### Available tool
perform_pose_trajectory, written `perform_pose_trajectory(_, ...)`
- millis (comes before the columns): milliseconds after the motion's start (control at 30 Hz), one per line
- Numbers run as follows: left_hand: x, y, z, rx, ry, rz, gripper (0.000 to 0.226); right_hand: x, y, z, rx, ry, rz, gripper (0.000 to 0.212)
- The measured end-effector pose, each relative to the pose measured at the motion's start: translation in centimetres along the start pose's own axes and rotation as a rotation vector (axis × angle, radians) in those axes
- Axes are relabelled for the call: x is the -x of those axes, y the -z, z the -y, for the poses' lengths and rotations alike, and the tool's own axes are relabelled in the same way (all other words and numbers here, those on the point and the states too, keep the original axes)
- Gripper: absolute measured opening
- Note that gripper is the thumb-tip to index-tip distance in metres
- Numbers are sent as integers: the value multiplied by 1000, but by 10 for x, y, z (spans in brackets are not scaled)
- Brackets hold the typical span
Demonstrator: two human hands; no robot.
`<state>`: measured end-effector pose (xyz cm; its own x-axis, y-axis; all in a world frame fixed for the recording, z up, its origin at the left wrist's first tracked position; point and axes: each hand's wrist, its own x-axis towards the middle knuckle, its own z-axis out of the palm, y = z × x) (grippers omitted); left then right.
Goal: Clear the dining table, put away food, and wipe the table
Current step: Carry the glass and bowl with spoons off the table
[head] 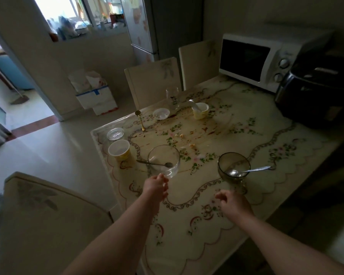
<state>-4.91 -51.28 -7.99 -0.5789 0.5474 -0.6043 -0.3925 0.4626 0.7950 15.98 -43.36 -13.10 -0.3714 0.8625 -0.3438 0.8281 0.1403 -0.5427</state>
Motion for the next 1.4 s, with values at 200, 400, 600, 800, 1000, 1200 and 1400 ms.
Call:
perform_pose_trajectory(200,15,-43,8,-10,-5,31,28,1,23,-40,-84,-104,1,25)
perform_pose_trajectory(400,22,-74,14,-34,-20,22,28,-7,43,-60,-282,-270,-12,35)
perform_pose_trajectory(600,30,-93,16,-32,-17,-13,29,-17,49,-63,-412,-283,28,43)
perform_pose_trajectory(800,36,-101,26,-19,16,-33,29,-25,52,-62,-442,-237,57,39)
perform_pose_trajectory(1000,42,-105,32,10,21,-61,29,-34,49,-62,-524,-257,108,34)
perform_pose_trajectory(1200,50,-103,37,31,21,-83,28,-38,47,-59,-628,-259,152,18)
perform_pose_trajectory(1400,55,-94,39,27,8,-95,28,-42,46,-54,-766,-324,187,24)
